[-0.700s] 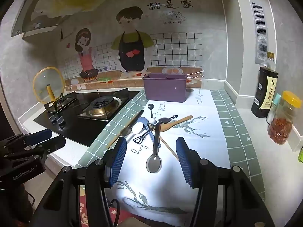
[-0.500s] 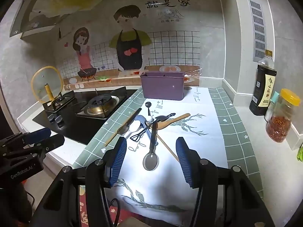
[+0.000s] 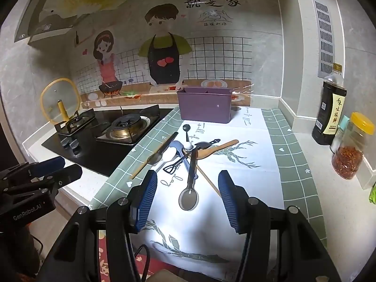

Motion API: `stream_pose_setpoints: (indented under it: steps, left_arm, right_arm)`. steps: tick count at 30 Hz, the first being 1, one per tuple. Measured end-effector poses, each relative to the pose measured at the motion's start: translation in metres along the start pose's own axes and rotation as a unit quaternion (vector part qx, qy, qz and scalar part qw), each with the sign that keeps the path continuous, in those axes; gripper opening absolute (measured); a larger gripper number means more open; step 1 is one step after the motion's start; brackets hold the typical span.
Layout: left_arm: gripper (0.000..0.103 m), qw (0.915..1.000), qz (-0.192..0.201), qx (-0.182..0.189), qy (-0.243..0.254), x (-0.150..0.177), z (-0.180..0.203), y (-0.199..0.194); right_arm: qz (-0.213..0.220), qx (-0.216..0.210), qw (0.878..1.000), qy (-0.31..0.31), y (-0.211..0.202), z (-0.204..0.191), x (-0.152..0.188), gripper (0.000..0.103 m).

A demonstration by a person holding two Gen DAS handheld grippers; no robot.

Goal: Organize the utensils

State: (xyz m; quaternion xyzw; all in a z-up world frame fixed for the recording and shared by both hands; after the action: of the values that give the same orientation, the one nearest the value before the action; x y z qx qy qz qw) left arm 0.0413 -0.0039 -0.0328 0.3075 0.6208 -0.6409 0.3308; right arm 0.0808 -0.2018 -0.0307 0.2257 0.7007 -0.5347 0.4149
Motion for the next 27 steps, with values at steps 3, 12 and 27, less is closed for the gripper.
stream_pose_setpoints:
  steps: [3, 12, 27]
  left_arm:
    - [0.05, 1.0, -0.002, 0.0, -0.001, 0.0, 0.002, 0.0]
    - [0.05, 1.0, -0.004, 0.0, 0.0, 0.002, 0.003, 0.003]
    - [0.05, 1.0, -0.004, 0.0, 0.006, 0.01, 0.012, 0.007]
  right_arm:
    - [-0.001, 0.001, 1.0, 0.001, 0.0, 0.0, 0.001, 0.051]
    - [-0.003, 0.001, 1.0, 0.003, 0.001, 0.003, 0.001, 0.051]
    - [-0.008, 0.004, 1.0, 0.007, 0.004, 0.007, -0.001, 0.051]
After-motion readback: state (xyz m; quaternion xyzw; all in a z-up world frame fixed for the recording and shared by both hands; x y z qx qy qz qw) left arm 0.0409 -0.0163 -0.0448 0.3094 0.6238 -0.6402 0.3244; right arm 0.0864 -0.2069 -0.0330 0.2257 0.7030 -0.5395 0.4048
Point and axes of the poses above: each gripper's, at about its wrist camera, not at the fingertips, and y roughly the way its jaws point, z to its right, x to its underside, the point moved 5 cm from there along y, roughly the way its jaws point
